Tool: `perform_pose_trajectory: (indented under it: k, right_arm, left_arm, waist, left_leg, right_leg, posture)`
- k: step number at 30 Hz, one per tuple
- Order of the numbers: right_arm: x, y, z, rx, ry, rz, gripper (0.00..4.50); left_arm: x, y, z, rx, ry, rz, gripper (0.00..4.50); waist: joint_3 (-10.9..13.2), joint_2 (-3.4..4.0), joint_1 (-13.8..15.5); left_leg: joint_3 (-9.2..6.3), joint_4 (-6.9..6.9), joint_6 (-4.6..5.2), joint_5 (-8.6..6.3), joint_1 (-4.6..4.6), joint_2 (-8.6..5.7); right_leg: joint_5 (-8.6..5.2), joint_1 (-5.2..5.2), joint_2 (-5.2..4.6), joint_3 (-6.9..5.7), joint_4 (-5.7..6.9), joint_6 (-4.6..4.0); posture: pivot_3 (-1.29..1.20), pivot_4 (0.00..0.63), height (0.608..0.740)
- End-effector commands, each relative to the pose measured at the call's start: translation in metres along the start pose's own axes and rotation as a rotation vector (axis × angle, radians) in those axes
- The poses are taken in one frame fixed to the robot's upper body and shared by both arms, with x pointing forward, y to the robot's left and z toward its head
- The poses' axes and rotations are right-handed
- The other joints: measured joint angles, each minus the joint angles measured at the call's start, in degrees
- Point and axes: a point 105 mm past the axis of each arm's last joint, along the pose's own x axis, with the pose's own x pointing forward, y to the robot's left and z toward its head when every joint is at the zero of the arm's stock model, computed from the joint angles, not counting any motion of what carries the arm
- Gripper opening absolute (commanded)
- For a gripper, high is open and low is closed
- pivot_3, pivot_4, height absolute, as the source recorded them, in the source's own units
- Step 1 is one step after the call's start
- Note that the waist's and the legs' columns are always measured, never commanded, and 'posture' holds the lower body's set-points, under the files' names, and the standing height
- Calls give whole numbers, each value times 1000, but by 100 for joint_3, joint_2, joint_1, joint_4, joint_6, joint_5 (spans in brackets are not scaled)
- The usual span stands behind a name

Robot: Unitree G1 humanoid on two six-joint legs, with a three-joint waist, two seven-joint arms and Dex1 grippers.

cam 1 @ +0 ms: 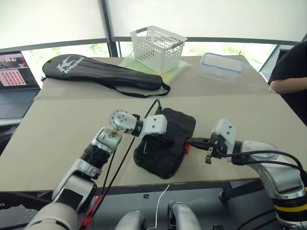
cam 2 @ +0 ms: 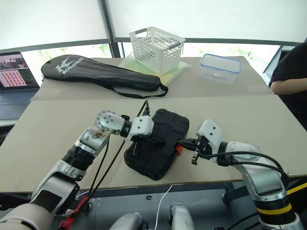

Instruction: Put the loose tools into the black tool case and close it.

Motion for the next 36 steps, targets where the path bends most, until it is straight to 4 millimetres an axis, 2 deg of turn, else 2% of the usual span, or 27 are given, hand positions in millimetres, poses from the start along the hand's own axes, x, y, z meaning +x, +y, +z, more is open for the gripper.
perform_pose_trajectory:
  k: [1,5,11,18,19,22,25,32,36]
  right_arm:
    - [-10,-5,7,-36,-6,-15,0]
    - [-15,-6,14,-23,-25,-9,0]
    - [-6,1,7,-30,-3,25,0]
    - [-2,0,10,-39,-1,29,0]
    - [-3,1,4,-37,31,31,0]
    - [-6,0,-12,-27,109,23,0]
    - [-13,-3,-18,-13,139,1,0]
    - [-28,-5,-11,30,99,-42,0]
    - [-31,-2,-18,54,114,-50,0]
  left_arm:
    - [-4,-4,-23,-60,80,-4,62]
    - [-11,-3,-27,-73,86,6,62]
    - [-10,-5,-27,-72,89,3,62]
    - [-9,-3,-25,-67,85,5,62]
    - [-9,-3,-25,-66,85,5,62]
    - [-9,-4,-25,-65,85,4,62]
    - [-10,-4,-26,-66,86,5,62]
    - [-13,-3,-27,-70,90,11,62]
    - [-13,-4,-26,-70,87,11,62]
  waist:
    - [0,0,-2]
    - [0,0,-13]
    - [-1,1,-17]
    - [-1,1,-11]
    - [-1,0,-10]
    - [-1,0,-11]
    - [-1,-1,-3]
    - [-2,0,-4]
    - [-2,0,-5]
  left_leg:
    - [2,1,1,0,1,-2]
    - [1,0,1,-1,9,1]
    - [3,-1,1,-1,12,7]
    - [2,-1,1,-1,10,5]
    - [3,-1,1,-1,10,5]
    - [2,-1,1,-1,10,5]
    - [2,0,1,-1,11,5]
    - [2,-1,1,-1,10,6]
    - [0,-1,1,-1,10,7]
  right_leg:
    - [0,1,0,0,0,1]
    - [1,8,-1,4,0,3]
    - [1,8,-2,7,1,2]
    - [1,7,-2,5,0,3]
    - [1,7,-2,5,0,3]
    - [1,7,-2,5,0,3]
    - [1,10,-3,4,-1,3]
    - [0,10,-4,5,-1,3]
    - [0,10,-4,5,-1,4]
  posture:
    - [0,150,740]
    - [0,150,740]
    - [0,150,740]
    - [0,150,740]
    - [0,150,740]
    - [0,150,740]
    - [0,150,740]
    - [0,150,740]
    - [0,150,740]
